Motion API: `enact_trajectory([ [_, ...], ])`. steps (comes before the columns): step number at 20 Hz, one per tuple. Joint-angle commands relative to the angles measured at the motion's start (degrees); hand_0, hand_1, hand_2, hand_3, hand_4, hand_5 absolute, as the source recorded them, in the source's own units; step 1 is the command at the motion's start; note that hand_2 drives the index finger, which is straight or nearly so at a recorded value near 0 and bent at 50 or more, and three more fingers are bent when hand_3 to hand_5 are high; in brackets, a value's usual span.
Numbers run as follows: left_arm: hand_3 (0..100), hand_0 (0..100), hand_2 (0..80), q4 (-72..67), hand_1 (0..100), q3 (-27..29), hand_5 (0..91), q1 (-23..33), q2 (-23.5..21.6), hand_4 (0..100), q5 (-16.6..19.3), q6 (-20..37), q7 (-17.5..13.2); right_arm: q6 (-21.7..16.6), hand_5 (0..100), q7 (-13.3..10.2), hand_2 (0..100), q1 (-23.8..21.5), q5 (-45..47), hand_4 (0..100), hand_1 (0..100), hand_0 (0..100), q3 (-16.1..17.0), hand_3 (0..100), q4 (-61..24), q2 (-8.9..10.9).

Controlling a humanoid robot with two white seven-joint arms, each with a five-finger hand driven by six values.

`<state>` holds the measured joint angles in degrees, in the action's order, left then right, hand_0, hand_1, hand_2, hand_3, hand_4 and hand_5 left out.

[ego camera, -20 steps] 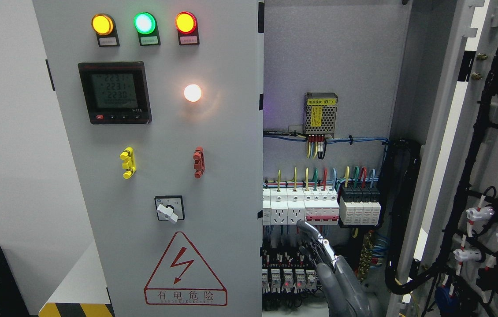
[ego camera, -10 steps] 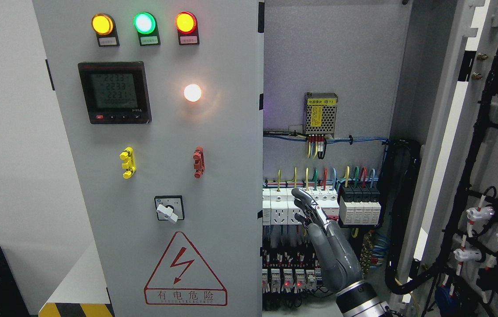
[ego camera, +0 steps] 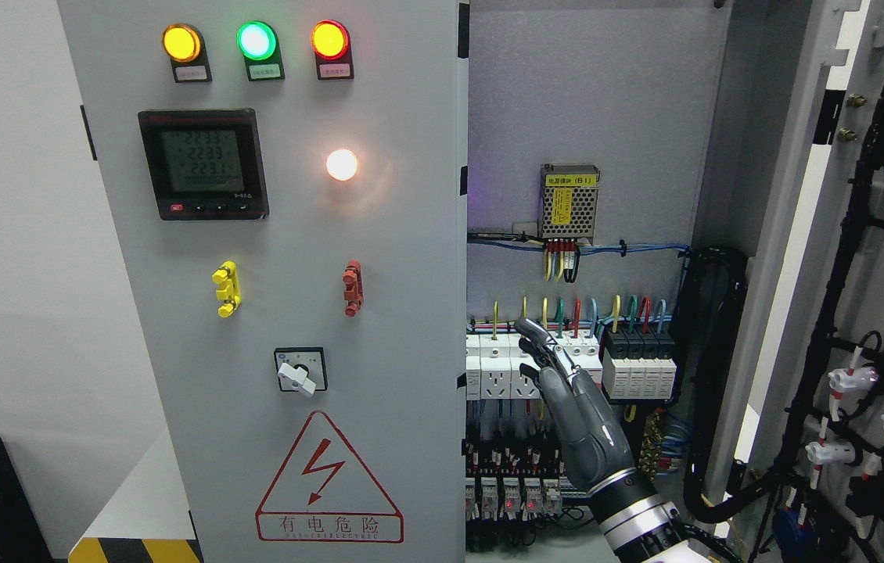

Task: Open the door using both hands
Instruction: 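Raise the right hand into the cabinet opening beside the light-panel door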

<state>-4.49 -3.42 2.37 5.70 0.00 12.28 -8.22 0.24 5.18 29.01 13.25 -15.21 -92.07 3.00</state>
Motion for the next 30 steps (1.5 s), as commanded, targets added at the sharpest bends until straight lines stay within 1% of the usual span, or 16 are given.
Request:
enact_trajectory([
  [1, 0, 12, 0.0, -0.1, 56, 0.0, 0.0, 0.0, 0.0, 0, -1.1, 0.0, 0.0, 0.2, 0, 0.0, 0, 1.7, 1.2, 0, 14, 6, -0.2, 0, 5.0, -0.28],
  [4, 0, 12, 0.0, -0.1, 56, 0.0, 0.0, 0.0, 0.0, 0, -1.1, 0.0, 0.0, 0.2, 0, 0.1, 0, 1.8, 1.3, 0, 14, 6, -0.3, 0, 5.4, -0.28],
  [6, 0, 12, 0.0, -0.1, 56, 0.0, 0.0, 0.0, 0.0, 0, -1.1, 0.0, 0.0, 0.2, 0, 0.1, 0, 3.1, 1.9, 0, 14, 6, -0.3, 0, 5.5, -0.36],
  [10, 0, 12, 0.0, 0.0, 56, 0.0, 0.0, 0.0, 0.0, 0, -1.1, 0.0, 0.0, 0.2, 0, 0.1, 0, 3.8, 3.6, 0, 14, 6, -0.6, 0, 5.3, -0.45],
  [14, 0, 12, 0.0, 0.0, 56, 0.0, 0.0, 0.0, 0.0, 0, -1.1, 0.0, 0.0, 0.2, 0, 0.1, 0, 4.0, 3.6, 0, 14, 6, -0.8, 0, 5.1, -0.45],
  [19, 0, 12, 0.0, 0.0, 56, 0.0, 0.0, 0.0, 0.0, 0, -1.1, 0.0, 0.0, 0.4, 0, 0.1, 0, 4.2, 3.6, 0, 14, 6, -2.1, 0, 4.9, -0.54],
  [26, 0, 12, 0.0, 0.0, 56, 0.0, 0.0, 0.0, 0.0, 0, -1.1, 0.0, 0.0, 0.4, 0, 0.1, 0, 5.2, 3.6, 0, 14, 6, -2.3, 0, 4.4, -0.45],
  [30, 0, 12, 0.0, 0.0, 56, 0.0, 0.0, 0.1, 0.0, 0, -1.1, 0.0, 0.0, 0.3, 0, 0.1, 0, 5.2, 3.7, 0, 14, 6, -4.1, 0, 4.4, -0.54],
])
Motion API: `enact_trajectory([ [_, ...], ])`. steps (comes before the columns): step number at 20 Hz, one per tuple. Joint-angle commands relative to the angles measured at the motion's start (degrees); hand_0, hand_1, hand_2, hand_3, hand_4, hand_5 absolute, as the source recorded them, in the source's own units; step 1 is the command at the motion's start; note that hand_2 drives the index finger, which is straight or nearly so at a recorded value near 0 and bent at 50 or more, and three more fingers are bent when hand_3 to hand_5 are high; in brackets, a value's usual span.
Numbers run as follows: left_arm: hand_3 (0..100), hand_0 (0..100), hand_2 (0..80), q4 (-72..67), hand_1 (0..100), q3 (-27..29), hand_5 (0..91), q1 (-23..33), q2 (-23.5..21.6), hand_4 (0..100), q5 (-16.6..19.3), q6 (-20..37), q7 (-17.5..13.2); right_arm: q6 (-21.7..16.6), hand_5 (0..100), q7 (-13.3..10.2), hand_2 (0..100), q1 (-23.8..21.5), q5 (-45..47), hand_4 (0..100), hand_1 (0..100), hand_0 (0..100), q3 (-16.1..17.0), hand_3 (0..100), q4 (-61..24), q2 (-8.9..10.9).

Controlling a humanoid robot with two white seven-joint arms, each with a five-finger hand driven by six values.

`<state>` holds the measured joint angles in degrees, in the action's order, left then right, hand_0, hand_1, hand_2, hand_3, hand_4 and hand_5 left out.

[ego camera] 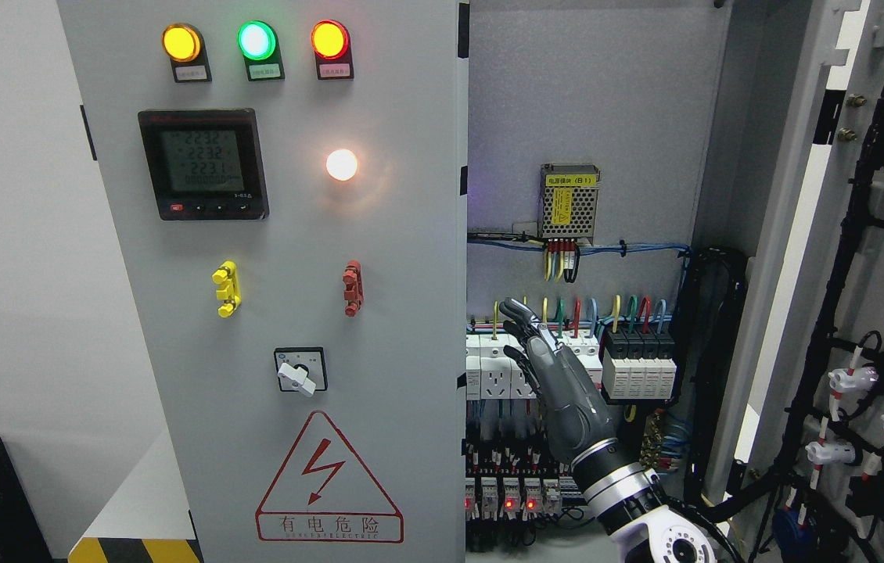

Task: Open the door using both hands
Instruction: 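Raise the right hand into the cabinet opening beside the light-panel door, then move the right hand toward the inner edge of the light-panel door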

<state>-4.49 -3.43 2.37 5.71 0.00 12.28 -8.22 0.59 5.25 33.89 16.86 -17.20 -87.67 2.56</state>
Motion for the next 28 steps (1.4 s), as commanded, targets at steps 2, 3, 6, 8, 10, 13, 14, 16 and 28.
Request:
enact_trajectory([
  [2, 0, 12, 0.0, 0.0, 56, 0.0, 0.0, 0.0, 0.0, 0, -1.1, 0.0, 0.0, -0.1, 0, 0.0, 0, 0.6, 0.1, 0, 14, 6, -2.4, 0, 0.0, -0.10],
  [3, 0, 12, 0.0, 0.0, 56, 0.0, 0.0, 0.0, 0.0, 0, -1.1, 0.0, 0.0, -0.1, 0, 0.0, 0, 0.9, 0.2, 0, 14, 6, -2.2, 0, 0.1, -0.10],
  [6, 0, 12, 0.0, 0.0, 56, 0.0, 0.0, 0.0, 0.0, 0, -1.1, 0.0, 0.0, 0.1, 0, 0.0, 0, 1.0, 2.8, 0, 14, 6, -2.4, 0, 0.0, -0.01],
  [8, 0, 12, 0.0, 0.0, 56, 0.0, 0.0, 0.0, 0.0, 0, -1.1, 0.0, 0.0, 0.2, 0, 0.0, 0, 0.9, 4.5, 0, 14, 6, -2.4, 0, 0.0, -0.01],
  [10, 0, 12, 0.0, 0.0, 56, 0.0, 0.0, 0.0, 0.0, 0, -1.1, 0.0, 0.0, 0.2, 0, 0.0, 0, 1.0, 4.6, 0, 14, 6, -2.5, 0, 0.1, 0.34],
  [13, 0, 12, 0.0, -0.1, 56, 0.0, 0.0, 0.0, 0.0, 0, -1.1, 0.0, 0.0, 0.2, 0, 0.0, 0, 1.7, 4.7, 0, 14, 6, -2.4, 0, 0.3, 0.61],
  [14, 0, 12, 0.0, -0.1, 56, 0.0, 0.0, 0.0, 0.0, 0, -1.1, 0.0, 0.0, 0.2, 0, 0.1, 0, 1.8, 4.7, 0, 14, 6, -2.3, 0, 0.4, 0.61],
  [16, 0, 12, 0.0, 0.0, 56, 0.0, 0.0, 0.0, 0.0, 0, -1.1, 0.0, 0.0, 0.2, 0, 1.2, 0, 1.7, 4.7, 0, 14, 6, -2.4, 0, 0.4, 0.61],
  [28, 0, 12, 0.0, -0.1, 56, 0.0, 0.0, 0.0, 0.0, 0, -1.1, 0.0, 0.0, 1.7, 0, 2.2, 0, 2.2, 5.3, 0, 14, 6, -1.7, 0, 2.3, 0.87],
])
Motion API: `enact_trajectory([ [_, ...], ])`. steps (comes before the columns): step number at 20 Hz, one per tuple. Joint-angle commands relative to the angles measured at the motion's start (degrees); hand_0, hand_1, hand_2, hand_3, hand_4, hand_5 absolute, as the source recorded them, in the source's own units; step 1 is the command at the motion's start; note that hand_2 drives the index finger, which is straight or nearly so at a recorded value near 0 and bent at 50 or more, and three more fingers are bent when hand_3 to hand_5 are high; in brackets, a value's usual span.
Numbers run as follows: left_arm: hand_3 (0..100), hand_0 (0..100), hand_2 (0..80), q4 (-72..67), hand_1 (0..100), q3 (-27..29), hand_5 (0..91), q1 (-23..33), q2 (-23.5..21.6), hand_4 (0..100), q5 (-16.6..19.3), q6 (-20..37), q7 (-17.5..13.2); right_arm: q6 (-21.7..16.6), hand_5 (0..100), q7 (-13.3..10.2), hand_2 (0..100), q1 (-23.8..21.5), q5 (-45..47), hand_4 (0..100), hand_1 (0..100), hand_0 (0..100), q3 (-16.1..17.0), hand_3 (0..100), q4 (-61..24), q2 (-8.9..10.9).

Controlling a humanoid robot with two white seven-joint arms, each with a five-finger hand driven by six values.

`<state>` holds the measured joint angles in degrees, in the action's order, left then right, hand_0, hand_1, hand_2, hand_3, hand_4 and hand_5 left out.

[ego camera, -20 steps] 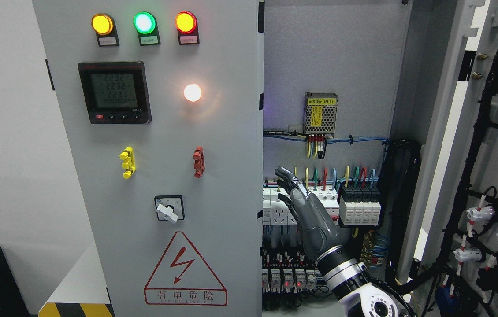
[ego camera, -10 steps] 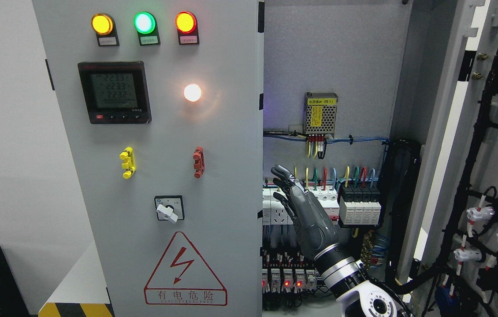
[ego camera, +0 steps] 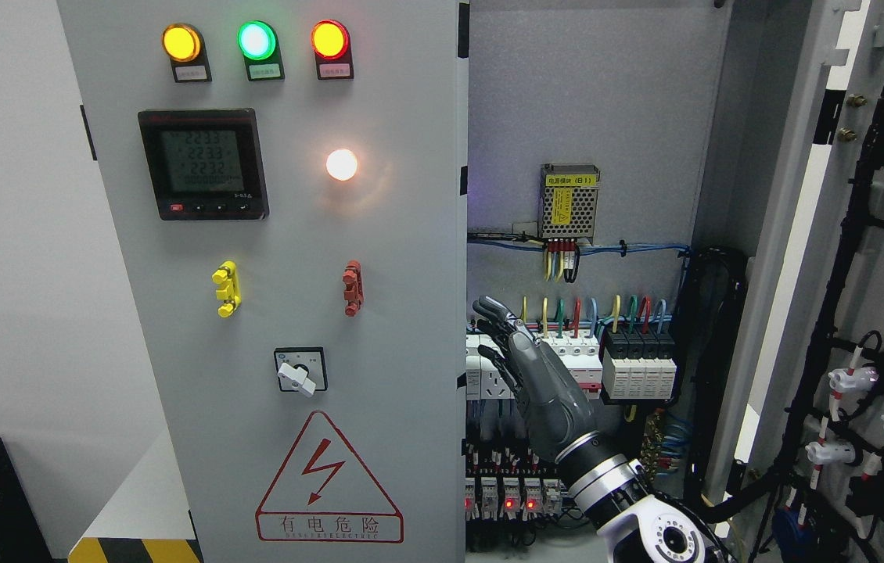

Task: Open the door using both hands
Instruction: 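Move the right hand toward the inner edge of the light-panel door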

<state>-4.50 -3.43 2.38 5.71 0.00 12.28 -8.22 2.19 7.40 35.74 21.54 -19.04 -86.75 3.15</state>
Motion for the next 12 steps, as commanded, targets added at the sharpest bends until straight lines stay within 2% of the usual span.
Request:
enact_trajectory([
  [1, 0, 12, 0.0, 0.0, 56, 0.0, 0.0, 0.0, 0.0, 0, -1.1, 0.0, 0.0, 0.3, 0, 0.1, 0, 0.6, 1.7, 0, 14, 6, 0.1, 0, 1.5, 0.28],
  [5, 0, 12, 0.0, 0.0, 56, 0.0, 0.0, 0.0, 0.0, 0, -1.1, 0.0, 0.0, 2.0, 0, 0.1, 0, 2.0, 4.1, 0, 14, 6, 0.1, 0, 2.6, 0.28],
  [10, 0, 12, 0.0, -0.1, 56, 0.0, 0.0, 0.0, 0.0, 0, -1.1, 0.0, 0.0, 2.0, 0, 0.3, 0, 2.3, 4.1, 0, 14, 6, 0.1, 0, 2.8, 0.28],
  [12, 0, 12, 0.0, 0.0, 56, 0.0, 0.0, 0.0, 0.0, 0, -1.1, 0.0, 0.0, 2.1, 0, 1.2, 0, 2.4, 4.1, 0, 14, 6, 0.0, 0, 2.8, 0.28],
])
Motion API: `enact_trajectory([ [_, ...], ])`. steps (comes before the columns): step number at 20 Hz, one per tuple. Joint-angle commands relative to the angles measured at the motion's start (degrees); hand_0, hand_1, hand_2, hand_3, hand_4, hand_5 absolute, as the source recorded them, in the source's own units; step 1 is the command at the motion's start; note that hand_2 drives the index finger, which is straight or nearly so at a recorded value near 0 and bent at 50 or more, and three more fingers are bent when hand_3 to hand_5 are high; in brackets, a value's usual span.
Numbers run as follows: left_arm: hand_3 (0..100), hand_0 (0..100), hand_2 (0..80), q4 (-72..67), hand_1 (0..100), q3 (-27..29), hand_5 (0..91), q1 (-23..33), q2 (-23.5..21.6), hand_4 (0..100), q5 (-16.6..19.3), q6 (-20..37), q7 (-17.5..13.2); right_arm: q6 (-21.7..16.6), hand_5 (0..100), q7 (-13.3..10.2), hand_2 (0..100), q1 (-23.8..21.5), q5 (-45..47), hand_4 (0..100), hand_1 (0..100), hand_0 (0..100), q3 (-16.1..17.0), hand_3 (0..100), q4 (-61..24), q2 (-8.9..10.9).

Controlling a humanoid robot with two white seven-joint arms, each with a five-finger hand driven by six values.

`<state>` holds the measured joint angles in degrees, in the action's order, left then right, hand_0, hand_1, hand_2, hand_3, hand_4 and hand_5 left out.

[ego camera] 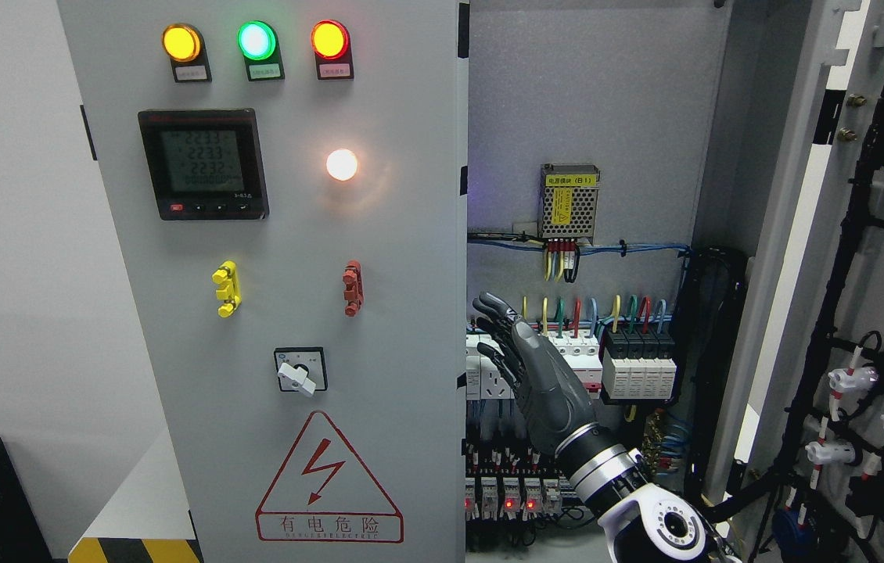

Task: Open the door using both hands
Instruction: 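Move the right hand toward the inner edge of the light-panel door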

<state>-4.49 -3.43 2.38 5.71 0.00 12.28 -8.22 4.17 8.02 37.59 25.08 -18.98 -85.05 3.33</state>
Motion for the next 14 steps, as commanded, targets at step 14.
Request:
enact_trajectory([
  [14, 0, 12, 0.0, 0.0, 56, 0.0, 0.0, 0.0, 0.0, 0, -1.1, 0.0, 0.0, 1.9, 0, 3.4, 0, 1.4, 3.1, 0, 14, 6, 0.1, 0, 2.1, 0.27],
])
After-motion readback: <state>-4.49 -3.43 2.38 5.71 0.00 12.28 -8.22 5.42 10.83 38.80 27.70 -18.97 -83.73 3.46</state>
